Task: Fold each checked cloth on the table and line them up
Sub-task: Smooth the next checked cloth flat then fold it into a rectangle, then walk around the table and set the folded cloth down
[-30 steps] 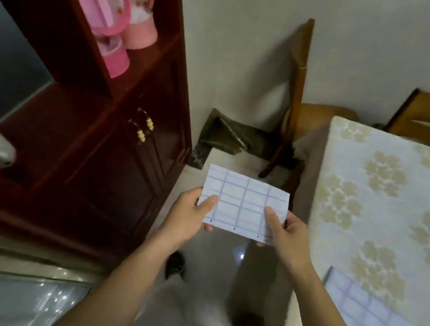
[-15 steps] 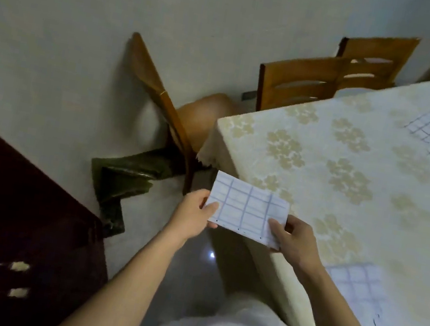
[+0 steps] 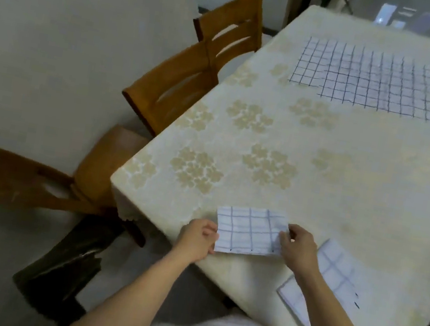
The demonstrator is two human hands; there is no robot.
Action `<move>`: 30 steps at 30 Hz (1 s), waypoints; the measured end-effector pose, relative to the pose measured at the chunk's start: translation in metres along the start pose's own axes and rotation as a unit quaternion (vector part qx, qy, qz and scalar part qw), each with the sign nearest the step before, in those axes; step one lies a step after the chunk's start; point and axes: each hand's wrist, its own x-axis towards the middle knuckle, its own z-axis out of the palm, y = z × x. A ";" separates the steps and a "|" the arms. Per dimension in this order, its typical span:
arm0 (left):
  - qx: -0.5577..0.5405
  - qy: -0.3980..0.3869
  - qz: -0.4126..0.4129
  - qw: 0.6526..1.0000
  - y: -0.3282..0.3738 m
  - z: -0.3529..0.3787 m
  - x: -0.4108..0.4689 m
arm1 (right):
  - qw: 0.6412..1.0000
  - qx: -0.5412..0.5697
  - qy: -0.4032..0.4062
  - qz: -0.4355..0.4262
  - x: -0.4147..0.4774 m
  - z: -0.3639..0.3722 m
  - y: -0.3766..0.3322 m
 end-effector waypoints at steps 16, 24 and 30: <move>0.202 -0.067 0.114 0.970 0.062 0.041 0.100 | 0.972 0.012 0.202 0.119 0.001 -0.022 0.017; 0.394 -0.115 0.387 0.826 0.082 0.053 0.115 | 0.973 -0.156 0.168 -0.029 0.027 0.015 -0.016; 0.533 -0.198 0.409 0.714 0.077 0.064 0.152 | 0.963 -0.260 0.065 0.041 0.050 0.044 0.003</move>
